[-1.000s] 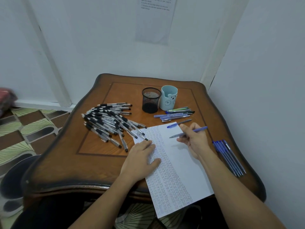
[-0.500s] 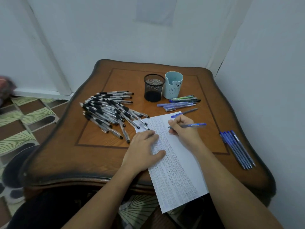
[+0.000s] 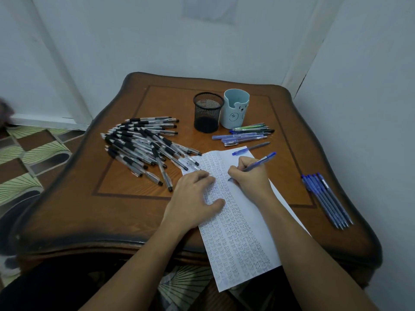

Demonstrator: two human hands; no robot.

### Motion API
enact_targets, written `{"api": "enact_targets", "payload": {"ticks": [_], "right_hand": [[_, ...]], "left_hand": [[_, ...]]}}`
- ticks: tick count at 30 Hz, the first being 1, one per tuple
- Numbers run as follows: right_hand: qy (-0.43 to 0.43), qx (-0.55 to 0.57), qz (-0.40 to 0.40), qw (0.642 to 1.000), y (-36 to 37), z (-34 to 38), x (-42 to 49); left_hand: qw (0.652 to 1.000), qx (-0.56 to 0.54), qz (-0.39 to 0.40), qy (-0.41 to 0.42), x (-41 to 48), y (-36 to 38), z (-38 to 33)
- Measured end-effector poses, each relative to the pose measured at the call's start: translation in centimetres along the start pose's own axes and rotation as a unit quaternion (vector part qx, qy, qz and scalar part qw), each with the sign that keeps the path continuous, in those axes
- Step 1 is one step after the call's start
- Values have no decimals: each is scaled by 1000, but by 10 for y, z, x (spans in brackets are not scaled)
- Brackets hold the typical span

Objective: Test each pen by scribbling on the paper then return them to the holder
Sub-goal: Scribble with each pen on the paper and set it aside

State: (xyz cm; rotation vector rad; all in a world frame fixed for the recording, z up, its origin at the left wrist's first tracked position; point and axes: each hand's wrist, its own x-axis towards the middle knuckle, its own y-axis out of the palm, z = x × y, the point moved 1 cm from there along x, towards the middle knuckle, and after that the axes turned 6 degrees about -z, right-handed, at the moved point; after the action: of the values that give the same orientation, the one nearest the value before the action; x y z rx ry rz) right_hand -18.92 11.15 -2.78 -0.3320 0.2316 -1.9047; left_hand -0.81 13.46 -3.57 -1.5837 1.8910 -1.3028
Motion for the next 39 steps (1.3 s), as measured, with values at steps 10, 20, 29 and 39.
{"api": "enact_targets", "payload": {"ticks": [10,20,29,39], "right_hand": [[-15,6,7,1000,1,1,-1],[-20,-4,11,1000,2,4,-3],[5,18,14,1000,2,1,1],[-14,14,3,1000,1,2,-1]], "left_hand": [[998,-29,-39,-27,-2,-1,-3],[998,-34,-49,-31,-1,-2,-4],[998,-38,-49,-28,-1,-3,-4],[998,-40,-50,-28,-1,-4,-5]]}}
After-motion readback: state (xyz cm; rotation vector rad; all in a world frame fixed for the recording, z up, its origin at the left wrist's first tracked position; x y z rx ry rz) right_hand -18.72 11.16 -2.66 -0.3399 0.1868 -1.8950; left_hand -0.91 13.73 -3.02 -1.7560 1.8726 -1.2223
